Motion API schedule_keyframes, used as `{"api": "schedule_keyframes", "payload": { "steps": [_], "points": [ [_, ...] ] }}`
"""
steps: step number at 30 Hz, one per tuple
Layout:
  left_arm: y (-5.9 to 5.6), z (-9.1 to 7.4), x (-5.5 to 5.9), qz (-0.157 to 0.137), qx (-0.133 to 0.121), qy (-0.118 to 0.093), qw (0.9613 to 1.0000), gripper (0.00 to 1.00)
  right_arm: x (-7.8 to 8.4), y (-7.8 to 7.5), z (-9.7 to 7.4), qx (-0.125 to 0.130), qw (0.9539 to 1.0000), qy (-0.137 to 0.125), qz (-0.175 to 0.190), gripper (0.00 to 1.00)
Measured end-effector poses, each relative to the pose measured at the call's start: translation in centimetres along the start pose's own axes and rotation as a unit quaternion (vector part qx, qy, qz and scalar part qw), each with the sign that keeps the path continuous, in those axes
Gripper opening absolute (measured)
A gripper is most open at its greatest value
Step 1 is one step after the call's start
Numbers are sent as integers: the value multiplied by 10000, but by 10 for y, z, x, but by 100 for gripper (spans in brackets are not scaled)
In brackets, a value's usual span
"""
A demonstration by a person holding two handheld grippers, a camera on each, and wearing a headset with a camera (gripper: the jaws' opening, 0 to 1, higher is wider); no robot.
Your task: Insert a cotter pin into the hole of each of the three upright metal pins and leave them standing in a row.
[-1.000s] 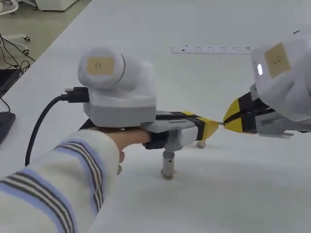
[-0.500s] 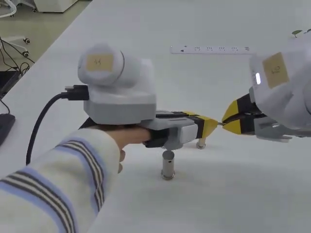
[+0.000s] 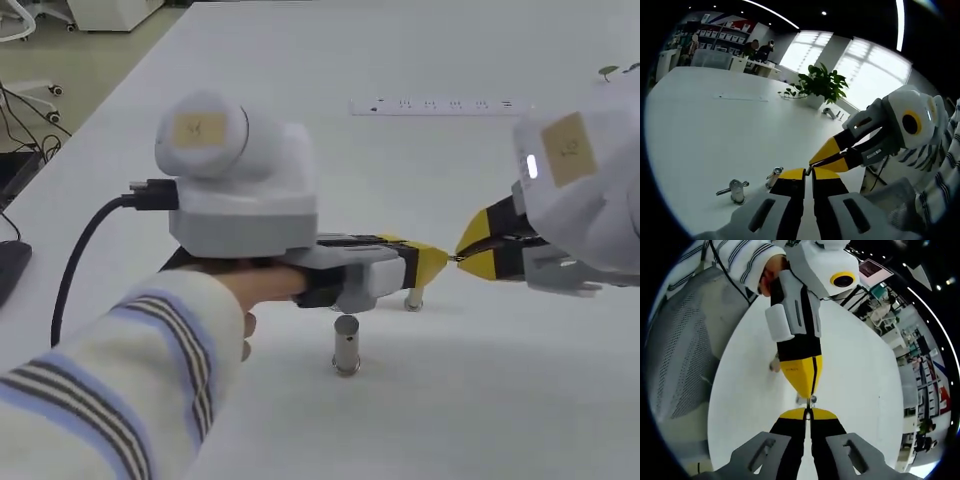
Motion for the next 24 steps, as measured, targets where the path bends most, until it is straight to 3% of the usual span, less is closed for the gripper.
{"api": "schedule_keyframes", "payload": {
  "steps": [7, 14, 18, 21, 24],
  "points": [
    [-2, -1, 1, -30, 107, 53, 9999, 2, 0, 1, -1, -23, 10000, -27, -19, 3],
    [-5, -2, 2, 293, 92, 60, 9995, 1, 0, 3, -1, -34, 10000, -50, -30, 3],
    [-7, -3, 1, 537, 102, 55, 9985, 1, 0, 3, -3, -32, 9998, -104, -181, 3],
    [-7, -3, 1, 944, 117, 34, 9955, 0, 1, 3, -4, -33, 9996, -137, -251, 4],
    [-8, -2, 0, 1161, 135, 31, 9931, 0, 1, 3, -5, -13, 9992, -194, -338, 4]
  ]
}}
Point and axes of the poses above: the centre of the closed fingertips' face, and the gripper's own axes: z roughly forward along the fingers, y roughly to its left, x roughly out of its underside, the point moved 10 cm from there along -z, roughly backward along the fingers, and after that the axes turned 3 degrees about -z, right-handed, at the moved point
